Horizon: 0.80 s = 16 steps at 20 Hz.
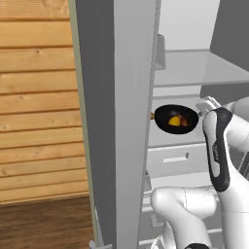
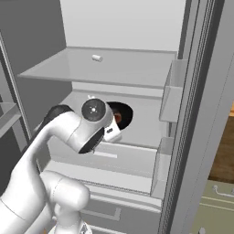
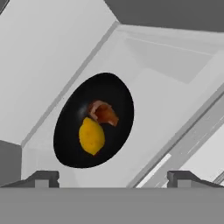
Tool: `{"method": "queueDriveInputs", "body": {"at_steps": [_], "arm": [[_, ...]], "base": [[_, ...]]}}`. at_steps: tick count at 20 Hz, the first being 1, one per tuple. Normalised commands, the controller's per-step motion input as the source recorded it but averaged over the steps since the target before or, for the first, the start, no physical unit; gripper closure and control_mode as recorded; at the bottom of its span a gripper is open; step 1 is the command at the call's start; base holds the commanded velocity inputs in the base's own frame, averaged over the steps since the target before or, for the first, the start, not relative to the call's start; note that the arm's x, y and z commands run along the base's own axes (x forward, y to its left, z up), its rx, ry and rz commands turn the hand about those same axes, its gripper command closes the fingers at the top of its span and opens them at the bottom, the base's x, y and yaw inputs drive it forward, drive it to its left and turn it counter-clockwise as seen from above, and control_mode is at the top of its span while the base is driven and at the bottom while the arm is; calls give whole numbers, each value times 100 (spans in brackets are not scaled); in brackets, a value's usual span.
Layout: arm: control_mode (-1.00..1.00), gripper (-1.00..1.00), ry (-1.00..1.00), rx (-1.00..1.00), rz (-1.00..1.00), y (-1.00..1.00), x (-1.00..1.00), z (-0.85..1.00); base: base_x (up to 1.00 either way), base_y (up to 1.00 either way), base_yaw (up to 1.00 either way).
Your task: Pick the chicken drumstick and lemon from their plates and place them in the bowl. Then put the bowl in the fridge.
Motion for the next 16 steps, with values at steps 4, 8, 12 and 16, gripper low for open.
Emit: {"method": "queueDriveInputs", "body": {"at_steps": [4, 8, 12, 16], "arm": [[-100, -100, 3, -19, 4, 23, -83, 76], [-100, -100, 9, -17, 8, 47, -48, 62], [-100, -100, 14, -23, 12, 41, -50, 53], [-100, -100, 6, -19, 11, 41, -4, 20]], "base": [[0, 0, 0], [0, 0, 0], [0, 0, 0], [0, 0, 0]]}}
